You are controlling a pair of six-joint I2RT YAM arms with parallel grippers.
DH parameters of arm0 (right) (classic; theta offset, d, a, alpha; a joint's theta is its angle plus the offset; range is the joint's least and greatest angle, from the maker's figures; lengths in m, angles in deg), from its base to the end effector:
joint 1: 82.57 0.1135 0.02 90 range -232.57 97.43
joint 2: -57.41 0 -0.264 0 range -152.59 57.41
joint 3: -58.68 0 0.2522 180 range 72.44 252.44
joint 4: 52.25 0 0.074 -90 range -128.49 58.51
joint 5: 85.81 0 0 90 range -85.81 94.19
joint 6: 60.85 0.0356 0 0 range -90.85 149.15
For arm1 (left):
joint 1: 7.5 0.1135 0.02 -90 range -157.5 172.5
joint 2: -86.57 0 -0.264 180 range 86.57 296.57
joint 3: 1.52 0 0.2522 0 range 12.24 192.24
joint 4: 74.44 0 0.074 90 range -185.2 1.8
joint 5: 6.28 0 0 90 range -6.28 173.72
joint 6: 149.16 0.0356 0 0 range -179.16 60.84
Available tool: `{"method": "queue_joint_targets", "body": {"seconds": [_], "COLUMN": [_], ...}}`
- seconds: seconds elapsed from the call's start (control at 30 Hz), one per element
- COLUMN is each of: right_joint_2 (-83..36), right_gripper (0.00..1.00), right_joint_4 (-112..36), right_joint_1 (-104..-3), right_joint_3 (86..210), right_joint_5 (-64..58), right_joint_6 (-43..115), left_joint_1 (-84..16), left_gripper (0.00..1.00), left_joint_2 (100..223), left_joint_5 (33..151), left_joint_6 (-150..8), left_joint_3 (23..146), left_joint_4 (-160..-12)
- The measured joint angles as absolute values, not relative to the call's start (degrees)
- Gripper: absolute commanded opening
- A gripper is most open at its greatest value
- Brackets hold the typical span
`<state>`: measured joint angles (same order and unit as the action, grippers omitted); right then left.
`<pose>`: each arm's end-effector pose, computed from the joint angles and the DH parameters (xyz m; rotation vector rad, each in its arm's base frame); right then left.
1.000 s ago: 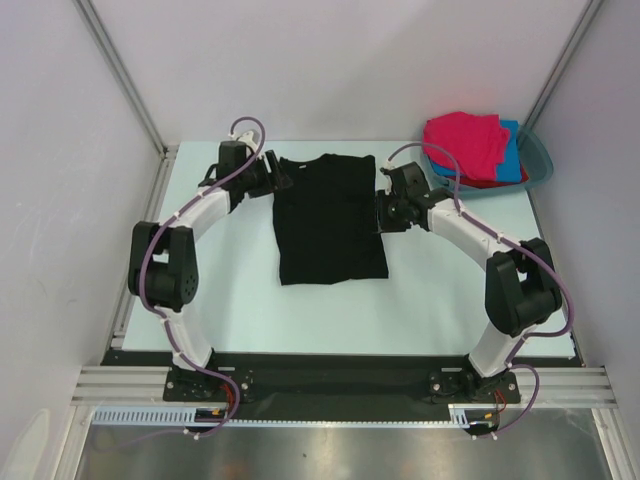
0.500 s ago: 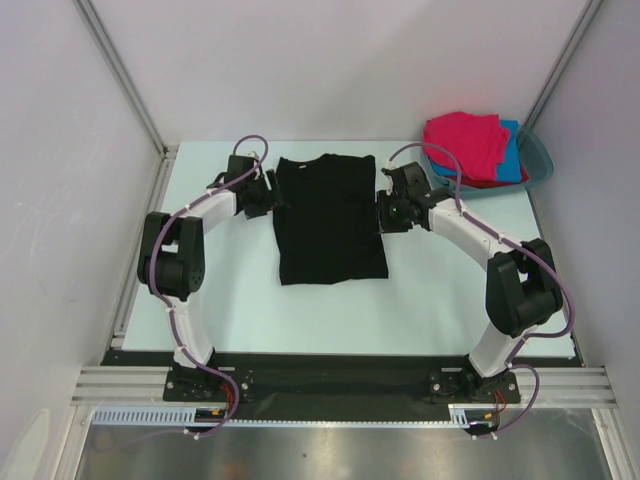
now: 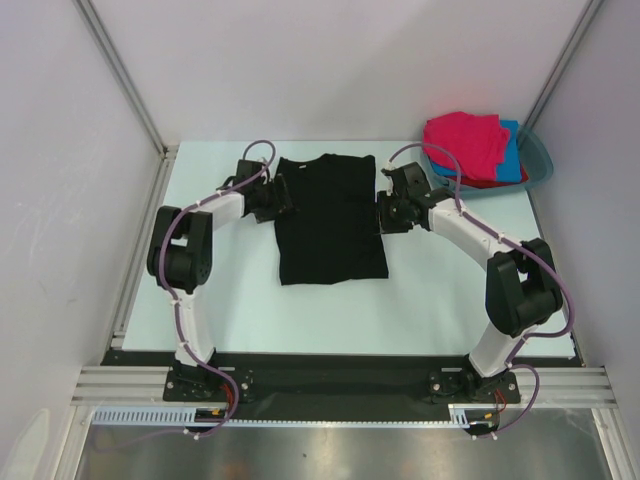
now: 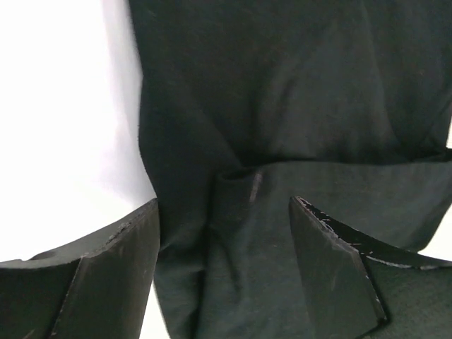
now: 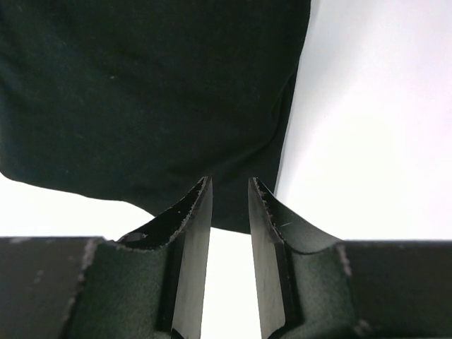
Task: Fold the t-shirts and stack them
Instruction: Fold the tshirt
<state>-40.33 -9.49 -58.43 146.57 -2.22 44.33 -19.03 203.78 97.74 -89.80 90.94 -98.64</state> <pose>0.3364 0.1551 0.2450 -0.2455 2.5198 0.4217 0.4304 -0.0966 0.1608 -0.3000 2.4723 -0.6205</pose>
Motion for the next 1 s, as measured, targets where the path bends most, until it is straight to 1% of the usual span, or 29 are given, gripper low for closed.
{"method": "queue_joint_targets", "body": {"seconds": [0.17, 0.3, 0.37, 0.4, 0.47, 0.5, 0.6, 0.63, 0.67, 0.7, 0.77, 0.8, 0.83, 0.87, 0.9, 0.97, 1.0], "right_joint_2": [-40.74, -41.48, -41.81, -41.92, -42.05, -42.14, -42.34, -42.4, -42.42, -42.42, -42.45, -42.45, -42.45, -42.47, -42.47, -42.51, -42.58], "right_gripper": [0.33, 0.32, 0.32, 0.32, 0.32, 0.32, 0.32, 0.33, 0.32, 0.32, 0.32, 0.33, 0.32, 0.32, 0.32, 0.32, 0.33], "right_joint_4": [-9.23, -8.84, -8.64, -8.51, -8.29, -8.27, -8.2, -8.16, -8.07, -8.01, -7.9, -7.88, -7.85, -7.85, -7.85, -7.85, -7.85], "right_joint_1": [-58.43, -58.43, -58.43, -58.43, -58.43, -58.43, -58.43, -58.43, -58.43, -58.43, -58.45, -58.45, -58.45, -58.43, -58.43, -58.45, -58.45], "right_joint_3": [146.64, 146.86, 146.86, 146.88, 146.88, 146.88, 146.88, 146.88, 146.88, 146.88, 146.9, 146.9, 146.9, 146.9, 146.9, 146.94, 146.97], "right_joint_5": [-2.18, -1.96, -1.61, -1.41, -1.15, -1.13, -0.97, -0.95, -0.93, -0.93, -0.91, -0.91, -0.91, -0.91, -0.93, -0.95, -0.97], "right_joint_6": [44.3, 44.3, 44.3, 44.3, 44.28, 44.28, 44.28, 44.26, 44.26, 44.24, 44.17, 44.09, 44.06, 44.06, 44.06, 44.06, 44.06], "left_joint_1": [-19.99, -20.13, -20.13, -20.13, -20.08, -20.04, -19.49, -19.32, -19.1, -18.81, -18.03, -17.59, -16.98, -16.26, -15.51, -14.05, -13.46], "left_gripper": [0.75, 0.67, 0.58, 0.48, 0.36, 0.26, 0.17, 0.09, 0.03, 0.0, 0.0, 0.06, 0.15, 0.27, 0.46, 0.56, 0.67], "left_joint_2": [204.24, 205.31, 205.88, 206.25, 206.99, 207.32, 207.67, 207.67, 207.67, 207.67, 207.67, 207.67, 207.67, 207.67, 207.67, 207.67, 207.65], "left_joint_5": [99.51, 101.07, 101.57, 101.74, 101.94, 102.03, 102.42, 102.64, 102.95, 103.38, 103.95, 104.15, 104.5, 104.85, 105.02, 104.91, 105.11], "left_joint_6": [-90.74, -91.87, -92.33, -92.49, -92.86, -93.03, -93.36, -93.45, -93.69, -93.73, -93.75, -93.75, -93.73, -93.67, -93.56, -93.47, -93.51], "left_joint_3": [90.94, 91.03, 91.44, 91.72, 92.03, 92.1, 92.1, 92.1, 92.1, 92.1, 92.1, 92.1, 92.07, 92.05, 91.94, 91.72, 91.64], "left_joint_4": [-97.54, -95.93, -95.62, -95.53, -95.38, -95.36, -95.31, -95.27, -95.16, -95.05, -94.88, -94.75, -94.55, -94.26, -93.98, -93.41, -93.11]}}
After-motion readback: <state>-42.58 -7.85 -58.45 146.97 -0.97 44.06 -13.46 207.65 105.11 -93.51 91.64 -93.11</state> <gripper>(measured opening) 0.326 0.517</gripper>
